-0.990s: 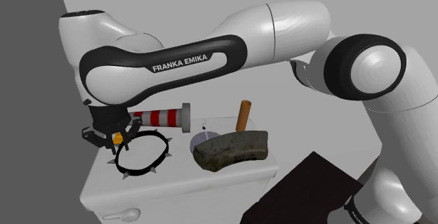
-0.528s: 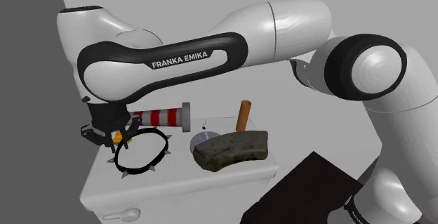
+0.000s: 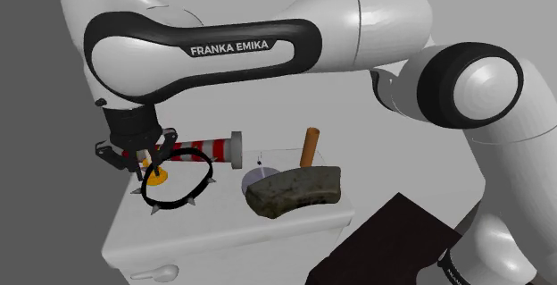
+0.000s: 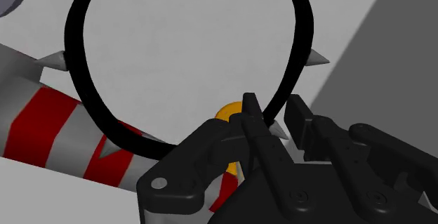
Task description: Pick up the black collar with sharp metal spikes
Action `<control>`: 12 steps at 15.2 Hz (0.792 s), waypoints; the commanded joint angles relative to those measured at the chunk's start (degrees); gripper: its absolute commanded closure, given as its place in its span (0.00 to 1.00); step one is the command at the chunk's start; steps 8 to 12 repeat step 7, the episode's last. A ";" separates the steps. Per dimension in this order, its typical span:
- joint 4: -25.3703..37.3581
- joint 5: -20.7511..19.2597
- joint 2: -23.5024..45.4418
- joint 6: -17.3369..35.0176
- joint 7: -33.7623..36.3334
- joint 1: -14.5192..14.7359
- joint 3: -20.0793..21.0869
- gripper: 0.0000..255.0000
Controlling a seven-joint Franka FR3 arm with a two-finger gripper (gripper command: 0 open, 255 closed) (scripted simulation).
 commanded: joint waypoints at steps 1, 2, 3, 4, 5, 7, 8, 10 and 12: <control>1.18 0.11 -0.20 -1.34 -0.19 0.15 0.05 1.00; 2.09 0.12 -0.14 -2.16 -0.29 0.34 0.05 1.00; 3.05 0.13 -0.05 -2.99 -0.39 0.53 0.05 1.00; 4.06 0.12 0.06 -3.84 -0.49 0.75 0.04 1.00; 5.13 0.11 0.21 -4.72 -0.59 0.98 0.02 1.00; 5.29 0.11 0.23 -4.85 -0.61 1.02 0.01 1.00; 5.29 0.11 0.23 -4.85 -0.61 1.02 0.01 1.00; 5.29 0.11 0.23 -4.85 -0.61 1.02 0.01 1.00; 5.29 0.11 0.23 -4.85 -0.61 1.02 0.01 1.00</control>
